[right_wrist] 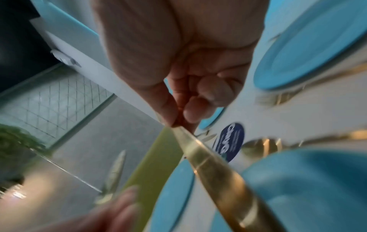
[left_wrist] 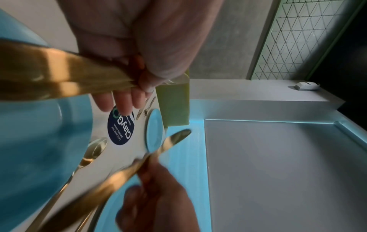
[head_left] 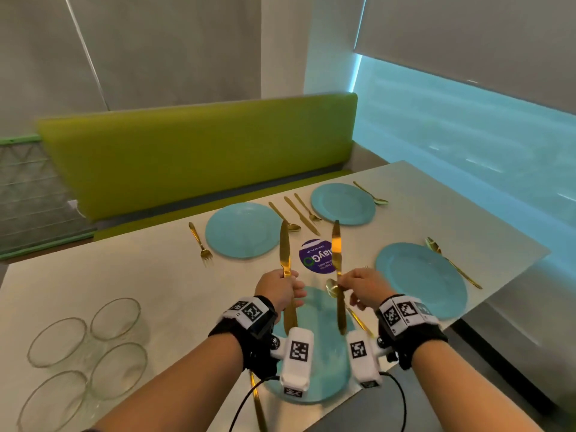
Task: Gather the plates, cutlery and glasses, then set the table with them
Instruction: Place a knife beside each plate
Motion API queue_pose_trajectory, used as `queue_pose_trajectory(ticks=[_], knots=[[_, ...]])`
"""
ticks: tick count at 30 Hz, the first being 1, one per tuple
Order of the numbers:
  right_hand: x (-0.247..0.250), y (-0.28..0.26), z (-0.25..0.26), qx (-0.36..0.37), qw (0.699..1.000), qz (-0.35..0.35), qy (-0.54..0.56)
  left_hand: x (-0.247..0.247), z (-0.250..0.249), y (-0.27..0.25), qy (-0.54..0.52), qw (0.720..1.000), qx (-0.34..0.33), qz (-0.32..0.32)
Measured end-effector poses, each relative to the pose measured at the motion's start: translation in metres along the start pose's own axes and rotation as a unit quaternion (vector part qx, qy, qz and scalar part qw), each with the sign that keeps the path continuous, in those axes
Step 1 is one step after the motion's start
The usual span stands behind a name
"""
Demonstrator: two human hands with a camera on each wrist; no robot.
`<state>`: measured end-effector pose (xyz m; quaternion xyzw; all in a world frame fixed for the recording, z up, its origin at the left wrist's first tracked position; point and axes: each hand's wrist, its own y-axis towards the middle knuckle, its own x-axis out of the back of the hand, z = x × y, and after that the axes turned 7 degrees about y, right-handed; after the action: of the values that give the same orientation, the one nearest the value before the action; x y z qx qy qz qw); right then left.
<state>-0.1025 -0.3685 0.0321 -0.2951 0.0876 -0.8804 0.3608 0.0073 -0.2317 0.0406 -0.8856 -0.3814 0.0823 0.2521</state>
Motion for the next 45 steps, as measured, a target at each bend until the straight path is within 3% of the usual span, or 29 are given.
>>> queue_pose_trajectory(ticks=[4,6,14,18,32,36,40,43,45], knots=[[0.038,0.012,-0.036,-0.069,0.97,-0.02,-0.231,-0.008,-0.002,-0.001,-0.002,1.0,-0.002,-0.026],[0.046,0.022,-0.058,-0.097,0.953,-0.029,-0.286,-0.014,-0.001,0.0,0.005,0.999,-0.004,-0.038],[0.038,0.049,-0.087,-0.104,0.916,0.001,-0.387,-0.027,0.013,0.0,0.004,0.996,0.01,-0.087],[0.035,0.062,-0.093,-0.096,0.914,0.001,-0.395,-0.028,0.021,-0.001,-0.004,0.994,0.019,-0.109],[0.037,0.049,-0.08,-0.046,0.944,-0.033,-0.325,-0.025,0.027,-0.014,-0.004,0.993,0.024,-0.116],[0.011,0.016,-0.034,0.055,0.937,-0.003,-0.345,-0.008,0.034,-0.019,-0.006,0.994,0.027,-0.105],[-0.05,-0.041,-0.004,0.133,0.963,0.094,-0.217,0.019,0.047,-0.03,-0.008,0.995,0.034,-0.095],[-0.099,-0.071,0.003,0.114,0.975,0.171,-0.085,0.043,0.059,-0.042,-0.008,0.996,0.037,-0.077],[-0.123,-0.081,0.002,0.098,0.979,0.176,-0.022,0.059,0.067,-0.051,-0.011,0.997,0.042,-0.064]])
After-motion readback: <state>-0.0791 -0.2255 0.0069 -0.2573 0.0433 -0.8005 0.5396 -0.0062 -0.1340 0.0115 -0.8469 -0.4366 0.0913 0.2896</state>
